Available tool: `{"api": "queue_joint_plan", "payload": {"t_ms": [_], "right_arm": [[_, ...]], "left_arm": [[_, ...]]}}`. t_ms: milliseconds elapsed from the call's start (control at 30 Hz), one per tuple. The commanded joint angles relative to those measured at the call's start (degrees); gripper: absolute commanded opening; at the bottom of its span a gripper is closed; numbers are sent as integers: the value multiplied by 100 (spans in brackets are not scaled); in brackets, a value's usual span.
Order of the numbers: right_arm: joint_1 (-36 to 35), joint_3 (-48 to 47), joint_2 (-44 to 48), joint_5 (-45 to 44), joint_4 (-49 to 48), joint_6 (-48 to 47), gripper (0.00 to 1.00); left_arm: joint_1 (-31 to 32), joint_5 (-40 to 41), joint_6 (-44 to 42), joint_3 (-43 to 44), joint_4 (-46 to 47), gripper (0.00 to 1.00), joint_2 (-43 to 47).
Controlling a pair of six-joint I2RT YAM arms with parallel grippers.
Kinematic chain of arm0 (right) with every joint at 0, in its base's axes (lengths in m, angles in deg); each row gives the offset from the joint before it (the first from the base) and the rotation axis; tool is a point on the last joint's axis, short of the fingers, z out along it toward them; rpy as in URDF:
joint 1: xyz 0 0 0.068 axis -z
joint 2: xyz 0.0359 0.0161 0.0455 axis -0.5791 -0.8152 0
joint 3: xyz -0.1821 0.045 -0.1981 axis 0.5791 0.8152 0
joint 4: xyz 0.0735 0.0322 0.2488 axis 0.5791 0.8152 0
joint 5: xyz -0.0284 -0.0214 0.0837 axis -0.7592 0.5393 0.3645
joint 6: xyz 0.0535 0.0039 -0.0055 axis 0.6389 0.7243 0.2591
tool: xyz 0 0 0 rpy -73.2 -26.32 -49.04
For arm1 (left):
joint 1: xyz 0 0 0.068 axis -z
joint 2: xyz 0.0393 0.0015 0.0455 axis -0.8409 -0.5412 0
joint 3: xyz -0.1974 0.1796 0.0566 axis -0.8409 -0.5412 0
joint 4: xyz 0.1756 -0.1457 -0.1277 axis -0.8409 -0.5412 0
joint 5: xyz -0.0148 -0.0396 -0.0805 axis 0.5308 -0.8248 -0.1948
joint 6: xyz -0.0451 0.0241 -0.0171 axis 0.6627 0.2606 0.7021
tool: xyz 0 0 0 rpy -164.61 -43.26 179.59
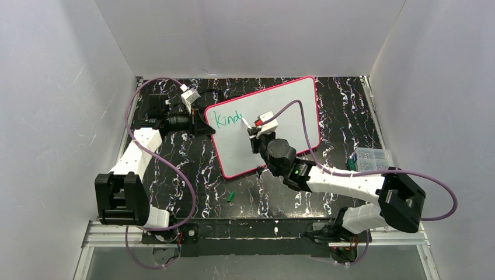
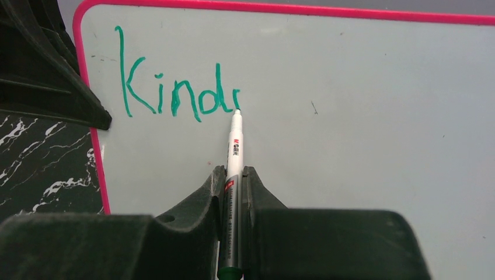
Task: Write a sentence on the whiteboard
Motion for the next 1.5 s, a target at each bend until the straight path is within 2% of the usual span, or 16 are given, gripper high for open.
{"api": "queue_joint_plan", "payload": {"t_ms": [0,867,1467], "right_arm": [[7,172,214,-180,126,332,1],[7,-332,-159,-281,-442,-331,1],[7,-184,-70,-630,-430,-355,1]], "left_arm": [[25,288,-388,115,-112,0,198],[25,292,-394,116,-120,0,196],[28,288,-393,127,-120,0,202]]}}
